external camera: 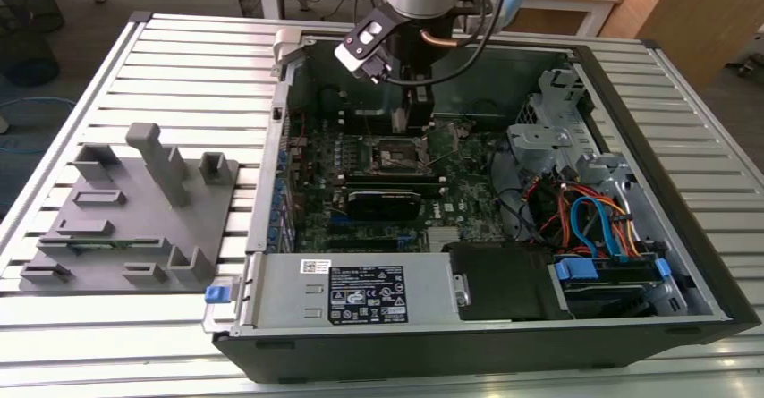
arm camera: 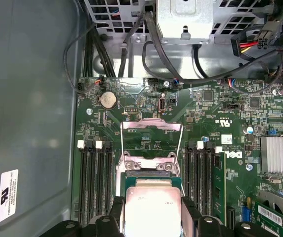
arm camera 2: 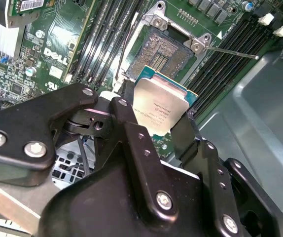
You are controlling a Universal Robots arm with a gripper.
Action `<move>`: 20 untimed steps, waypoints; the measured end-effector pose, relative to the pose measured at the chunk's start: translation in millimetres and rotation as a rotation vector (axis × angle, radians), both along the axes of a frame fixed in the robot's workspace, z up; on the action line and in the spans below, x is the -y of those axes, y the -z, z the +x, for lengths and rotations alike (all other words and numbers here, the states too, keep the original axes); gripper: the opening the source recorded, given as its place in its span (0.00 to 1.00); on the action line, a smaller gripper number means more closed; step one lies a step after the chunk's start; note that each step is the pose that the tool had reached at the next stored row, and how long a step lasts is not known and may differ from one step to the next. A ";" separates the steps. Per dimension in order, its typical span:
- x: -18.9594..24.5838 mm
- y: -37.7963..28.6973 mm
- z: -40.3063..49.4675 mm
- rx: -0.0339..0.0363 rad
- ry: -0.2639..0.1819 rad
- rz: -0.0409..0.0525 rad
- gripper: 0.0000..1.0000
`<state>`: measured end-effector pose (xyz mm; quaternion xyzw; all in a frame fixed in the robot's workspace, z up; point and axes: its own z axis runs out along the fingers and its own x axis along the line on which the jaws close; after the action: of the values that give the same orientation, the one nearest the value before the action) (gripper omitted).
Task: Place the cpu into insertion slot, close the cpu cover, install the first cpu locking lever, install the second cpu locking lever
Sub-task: 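Place the cpu into insertion slot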
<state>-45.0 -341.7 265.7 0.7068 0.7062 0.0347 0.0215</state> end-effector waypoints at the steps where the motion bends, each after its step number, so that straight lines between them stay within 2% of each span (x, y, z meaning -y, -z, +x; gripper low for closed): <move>1: 0.0 0.3 0.0 0.0000 0.000 0.0000 0.54; 20: 0.0 4.9 0.0 -0.0001 0.000 -0.0001 0.54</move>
<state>-45.1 -341.7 260.8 0.7069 0.7062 0.0346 0.0215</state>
